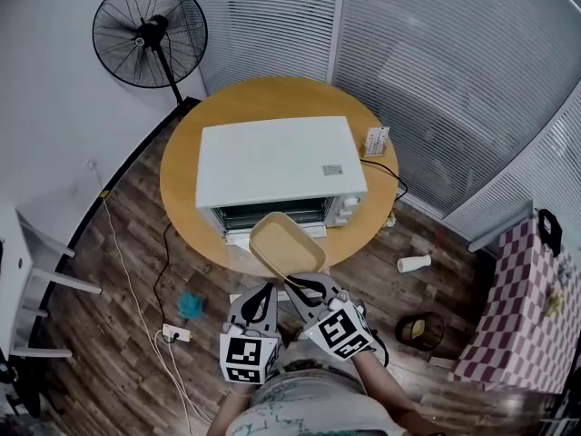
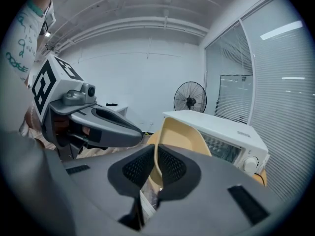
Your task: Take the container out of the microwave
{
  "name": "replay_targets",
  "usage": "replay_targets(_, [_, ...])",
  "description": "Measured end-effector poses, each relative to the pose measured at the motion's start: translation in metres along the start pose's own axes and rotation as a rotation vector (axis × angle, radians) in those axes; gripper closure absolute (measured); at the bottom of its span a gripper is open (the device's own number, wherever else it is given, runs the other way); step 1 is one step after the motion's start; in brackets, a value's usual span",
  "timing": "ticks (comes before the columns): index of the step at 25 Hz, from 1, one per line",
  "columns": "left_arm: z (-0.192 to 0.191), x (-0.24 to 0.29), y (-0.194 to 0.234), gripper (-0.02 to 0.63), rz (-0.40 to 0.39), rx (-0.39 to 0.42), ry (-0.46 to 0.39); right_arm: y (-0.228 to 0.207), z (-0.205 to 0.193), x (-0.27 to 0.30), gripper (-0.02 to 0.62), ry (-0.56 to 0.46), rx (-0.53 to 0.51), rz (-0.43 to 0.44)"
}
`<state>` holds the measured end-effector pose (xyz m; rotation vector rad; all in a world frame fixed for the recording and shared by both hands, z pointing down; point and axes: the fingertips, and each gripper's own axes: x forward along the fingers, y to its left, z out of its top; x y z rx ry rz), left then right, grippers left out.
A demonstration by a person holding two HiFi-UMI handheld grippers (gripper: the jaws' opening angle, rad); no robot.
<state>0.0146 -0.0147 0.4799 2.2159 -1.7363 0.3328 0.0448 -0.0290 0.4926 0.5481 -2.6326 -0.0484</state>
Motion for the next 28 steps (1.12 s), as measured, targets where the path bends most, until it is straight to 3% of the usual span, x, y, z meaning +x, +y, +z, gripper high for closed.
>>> replay_targets(28, [-0.002,0.0,-0.011,0.592,-0.015,0.021,0.007,0.001,-0.005,-0.005,0.58,0.021,-0.016,0.001])
